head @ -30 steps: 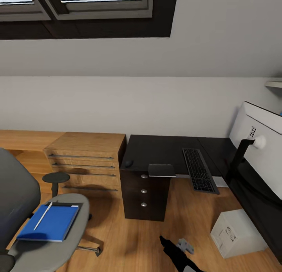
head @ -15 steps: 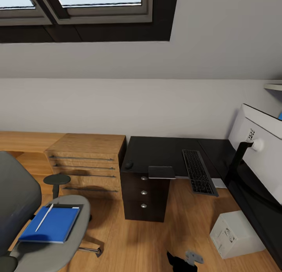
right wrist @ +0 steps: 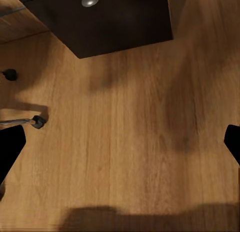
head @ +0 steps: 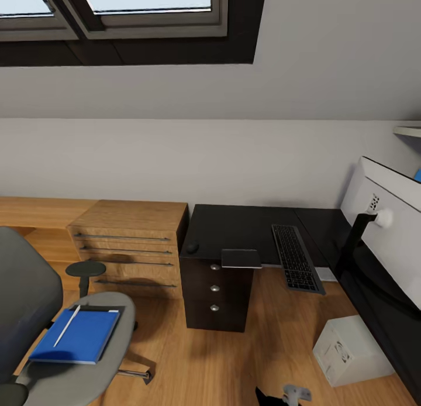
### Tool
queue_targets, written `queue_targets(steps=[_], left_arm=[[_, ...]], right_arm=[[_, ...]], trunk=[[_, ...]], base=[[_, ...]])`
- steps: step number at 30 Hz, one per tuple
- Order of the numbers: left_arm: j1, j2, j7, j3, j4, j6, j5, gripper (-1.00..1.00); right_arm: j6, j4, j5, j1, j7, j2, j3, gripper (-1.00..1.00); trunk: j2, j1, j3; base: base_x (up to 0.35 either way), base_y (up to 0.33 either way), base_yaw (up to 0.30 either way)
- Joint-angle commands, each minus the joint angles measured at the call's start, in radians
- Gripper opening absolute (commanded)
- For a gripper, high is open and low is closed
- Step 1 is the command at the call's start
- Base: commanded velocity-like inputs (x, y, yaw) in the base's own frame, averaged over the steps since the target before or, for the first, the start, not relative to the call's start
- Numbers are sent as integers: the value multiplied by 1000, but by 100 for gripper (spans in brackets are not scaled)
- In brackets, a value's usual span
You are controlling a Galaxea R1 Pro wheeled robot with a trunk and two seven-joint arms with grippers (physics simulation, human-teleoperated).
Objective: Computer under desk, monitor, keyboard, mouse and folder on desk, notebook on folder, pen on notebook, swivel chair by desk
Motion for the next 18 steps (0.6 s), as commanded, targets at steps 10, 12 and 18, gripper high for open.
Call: queue_targets(steps=[10,12,18], left_arm=[[0,3,-1,2,83,-128,4,100],[0,4,-1,2,87,-141,3,100],[0,4,-1,1,94,-159,3,100]], right_arm=[[-7,3,21,5,7,5,-3,100],[-8,3,20,7,6,6,-5,100],[-8,3,17,8,6,10,-7,100]], trunk=[[-1,0,-1],[-1,0,-1],[-1,0,0]], base=[[0,0,0],[0,0,0],[0,0,-13]])
